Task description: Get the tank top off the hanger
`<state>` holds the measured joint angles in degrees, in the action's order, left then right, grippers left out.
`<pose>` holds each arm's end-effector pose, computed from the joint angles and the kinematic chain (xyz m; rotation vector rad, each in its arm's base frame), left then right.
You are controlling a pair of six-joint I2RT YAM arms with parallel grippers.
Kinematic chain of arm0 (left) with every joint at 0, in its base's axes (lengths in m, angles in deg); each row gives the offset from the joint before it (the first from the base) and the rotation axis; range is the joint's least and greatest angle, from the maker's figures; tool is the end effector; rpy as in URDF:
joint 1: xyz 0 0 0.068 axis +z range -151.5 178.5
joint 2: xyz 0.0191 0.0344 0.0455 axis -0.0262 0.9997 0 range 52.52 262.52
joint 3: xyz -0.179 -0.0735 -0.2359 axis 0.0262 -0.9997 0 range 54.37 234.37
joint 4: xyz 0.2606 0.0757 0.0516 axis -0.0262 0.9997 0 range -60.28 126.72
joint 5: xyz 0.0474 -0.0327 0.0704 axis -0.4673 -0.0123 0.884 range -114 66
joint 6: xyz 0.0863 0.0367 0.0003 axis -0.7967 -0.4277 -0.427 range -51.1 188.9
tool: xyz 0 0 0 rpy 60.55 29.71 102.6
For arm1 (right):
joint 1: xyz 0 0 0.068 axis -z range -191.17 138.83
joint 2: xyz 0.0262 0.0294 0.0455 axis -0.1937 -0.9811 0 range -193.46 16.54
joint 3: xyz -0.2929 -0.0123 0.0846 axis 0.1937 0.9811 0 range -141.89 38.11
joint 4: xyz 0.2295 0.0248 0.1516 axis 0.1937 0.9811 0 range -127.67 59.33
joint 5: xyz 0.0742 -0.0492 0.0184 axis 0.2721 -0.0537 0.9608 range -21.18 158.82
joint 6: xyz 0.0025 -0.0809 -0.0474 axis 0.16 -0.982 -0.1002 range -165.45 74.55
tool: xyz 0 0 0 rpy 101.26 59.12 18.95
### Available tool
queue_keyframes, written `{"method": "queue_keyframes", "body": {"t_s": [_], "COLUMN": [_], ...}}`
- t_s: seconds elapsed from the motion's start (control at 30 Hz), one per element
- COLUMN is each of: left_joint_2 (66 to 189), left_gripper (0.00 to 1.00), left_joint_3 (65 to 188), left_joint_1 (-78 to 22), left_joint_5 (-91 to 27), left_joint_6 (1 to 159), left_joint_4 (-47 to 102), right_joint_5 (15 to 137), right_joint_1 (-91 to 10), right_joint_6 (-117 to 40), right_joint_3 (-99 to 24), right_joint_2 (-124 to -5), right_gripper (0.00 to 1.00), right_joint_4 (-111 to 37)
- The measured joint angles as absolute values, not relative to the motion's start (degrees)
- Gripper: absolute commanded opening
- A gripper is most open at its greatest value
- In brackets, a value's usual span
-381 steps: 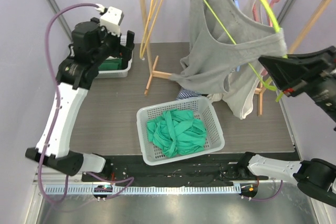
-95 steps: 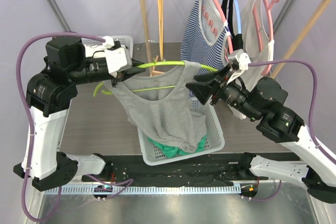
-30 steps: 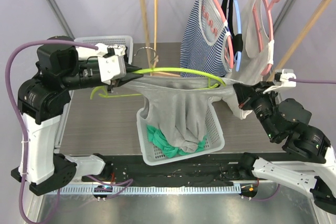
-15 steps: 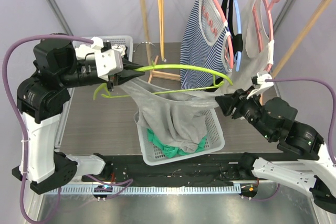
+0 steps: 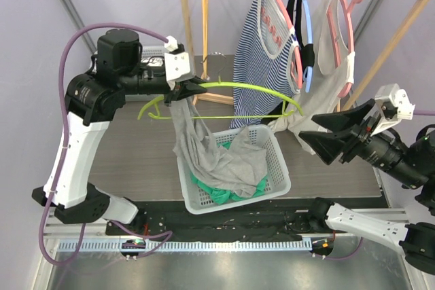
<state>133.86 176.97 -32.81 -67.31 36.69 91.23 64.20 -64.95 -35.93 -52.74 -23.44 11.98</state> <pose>0.1910 -0.1840 0.5775 1.3843 1.2806 -0.7115 0.0459 0.0512 0.5479 -0.5435 1.5122 0.8056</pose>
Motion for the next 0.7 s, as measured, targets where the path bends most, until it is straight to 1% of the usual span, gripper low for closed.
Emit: {"method": "queue_keyframes", "body": {"t_s": [0.13,0.27,0.43,0.57,0.67,0.7], "left_joint_2": [133.97,133.33,132.50,132.44,132.44,132.46], "left_gripper": [0.00,0.00,0.00,0.00,0.00,0.00], "left_joint_3": [177.15,177.15,177.24,177.89,178.94,179.33], "left_joint_1": [-34.98,-36.51,-37.25,-37.60,-37.88,-37.95], "left_joint_5": [-67.46,-67.74,-68.18,-68.64,-68.99,-69.14], "left_joint_6": [35.16,34.02,33.67,33.67,33.70,33.70], "left_joint_4": [93.29,95.63,97.70,98.49,99.25,99.41], "right_joint_5": [64.85,65.86,68.00,69.70,70.64,70.82], "right_joint_1": [-64.95,-64.95,-64.95,-64.95,-64.95,-64.95], "right_joint_6": [-39.98,-43.69,-46.49,-47.23,-47.37,-47.37], "right_joint_3": [-57.61,-61.88,-61.42,-59.89,-59.45,-59.21], "right_joint_2": [-26.81,-33.48,-39.25,-40.58,-39.71,-39.25], "right_gripper": [0.63,0.63,0.63,0.63,0.60,0.57], "right_joint_4": [12.42,13.18,14.52,15.48,15.76,15.78]}}
